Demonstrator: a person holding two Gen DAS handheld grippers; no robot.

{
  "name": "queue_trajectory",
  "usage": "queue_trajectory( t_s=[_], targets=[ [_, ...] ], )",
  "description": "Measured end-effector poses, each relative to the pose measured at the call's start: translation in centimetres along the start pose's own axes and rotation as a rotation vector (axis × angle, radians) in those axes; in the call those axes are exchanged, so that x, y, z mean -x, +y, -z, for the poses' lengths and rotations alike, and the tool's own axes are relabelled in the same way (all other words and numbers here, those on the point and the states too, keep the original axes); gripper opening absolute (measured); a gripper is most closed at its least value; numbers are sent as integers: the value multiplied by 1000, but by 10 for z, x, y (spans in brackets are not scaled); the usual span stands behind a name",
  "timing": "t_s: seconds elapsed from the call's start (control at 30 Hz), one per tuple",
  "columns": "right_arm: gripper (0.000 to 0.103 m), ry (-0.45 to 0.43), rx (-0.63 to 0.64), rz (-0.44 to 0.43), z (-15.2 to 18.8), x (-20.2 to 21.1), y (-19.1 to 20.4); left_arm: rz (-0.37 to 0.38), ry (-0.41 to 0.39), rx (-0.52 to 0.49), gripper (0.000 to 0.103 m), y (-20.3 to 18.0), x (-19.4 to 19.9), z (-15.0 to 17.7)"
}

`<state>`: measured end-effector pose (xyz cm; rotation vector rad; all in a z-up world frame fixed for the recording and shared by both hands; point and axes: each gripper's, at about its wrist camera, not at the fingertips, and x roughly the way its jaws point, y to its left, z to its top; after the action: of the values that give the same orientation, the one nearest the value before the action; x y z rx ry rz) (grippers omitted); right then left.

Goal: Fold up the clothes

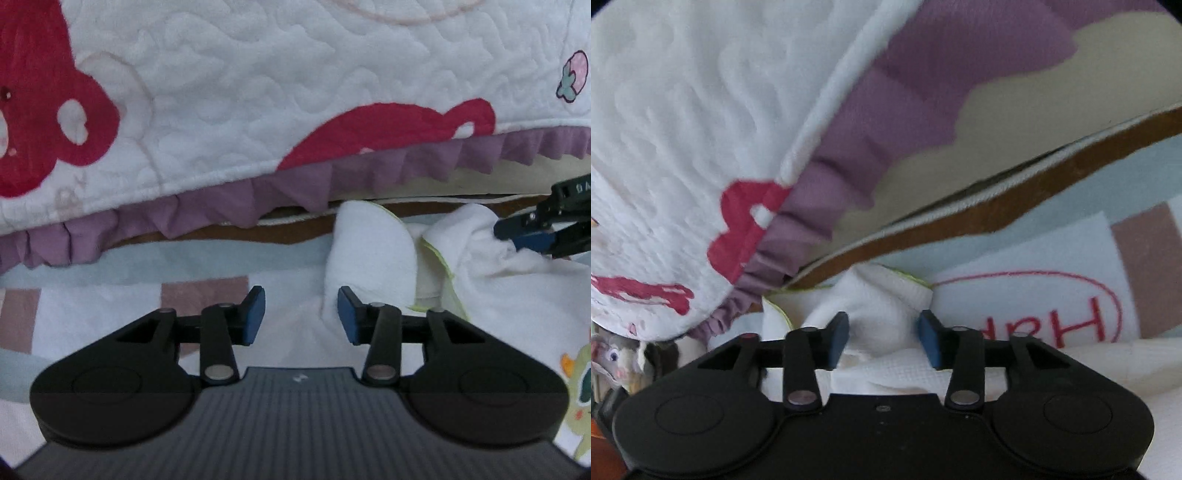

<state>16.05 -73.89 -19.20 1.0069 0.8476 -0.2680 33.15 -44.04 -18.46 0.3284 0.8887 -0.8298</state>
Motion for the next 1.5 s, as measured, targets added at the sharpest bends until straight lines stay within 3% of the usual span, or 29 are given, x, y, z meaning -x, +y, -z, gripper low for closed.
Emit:
queue_trajectory(
  t_s=[0.07, 0.1, 0.17, 0.3, 0.4, 0.47, 0.53, 0.6, 0.67, 0.73, 0.87, 0.9, 0.97, 1.0, 1.03, 1.07, 1.1, 1.13, 1.23, 1.3, 1.33, 1.4, 1.5],
  targets=[
    [45, -20, 68, 22, 4, -4, 7, -6, -4, 17, 45, 3, -4, -1],
    [9, -39, 138, 31, 6, -4, 15, -8, -3, 28, 45, 4, -6, -1],
    [11, -107, 298, 50, 12, 4, 33, -10, -5, 40, 45, 4, -8, -2],
    [10, -351, 648, 47, 30, 50, 77, -23, -26, 25, 47, 2, -9, -4],
    [10, -379, 944, 174, 47, 45, 97, -42, -30, 12, 53, 1, -13, -4],
    [10, -344, 1045, 299, 54, 27, 97, -52, -25, 10, 58, 0, -17, -4],
    [13, -308, 1018, 336, 51, 19, 91, -61, -25, 0, 64, 0, -21, -5],
    [34, -330, 892, 313, 43, 25, 81, -60, -21, -12, 66, 0, -23, -7],
    [54, -335, 715, 217, 32, 36, 65, -50, -15, -6, 67, 4, -24, -11],
    [55, -297, 563, 149, 21, 42, 45, -24, -10, 20, 72, 9, -25, -15],
    [55, -149, 343, 111, 8, 27, 25, 58, 48, 81, 82, 16, -42, -21],
    [55, -113, 288, 101, 5, 23, 20, 64, 52, 74, 88, 13, -45, -23],
    [56, -39, 178, 82, -1, 16, 10, 53, 51, 42, 90, 5, -52, -29],
    [56, -2, 123, 72, -4, 12, 4, 36, 44, 14, 87, -1, -54, -31],
    [56, 18, 109, 66, -5, 8, 4, 19, 36, -16, 65, -8, -55, -32],
    [38, 1, 167, 67, 0, 8, 11, 10, 17, -53, 48, -15, -53, -33],
    [23, -35, 257, 72, 6, 10, 21, -6, -10, -63, 4, -18, -45, -31],
    [16, -90, 364, 63, 17, 15, 32, -24, -39, -64, 2, -20, -36, -30],
    [16, -290, 748, -20, 66, 43, 65, -73, -148, -53, 2, -23, -2, -20],
    [19, -313, 945, 3, 105, 58, 73, -84, -207, -17, 2, -18, 24, -2],
    [21, -296, 1029, 15, 124, 64, 74, -88, -201, -3, 2, -15, 31, 9],
    [26, -176, 1173, 47, 158, 69, 66, -77, -174, 20, 2, -9, 36, 26],
    [27, 35, 1261, 108, 183, 69, 50, -60, -146, 24, 2, -7, 38, 45]
  ],
)
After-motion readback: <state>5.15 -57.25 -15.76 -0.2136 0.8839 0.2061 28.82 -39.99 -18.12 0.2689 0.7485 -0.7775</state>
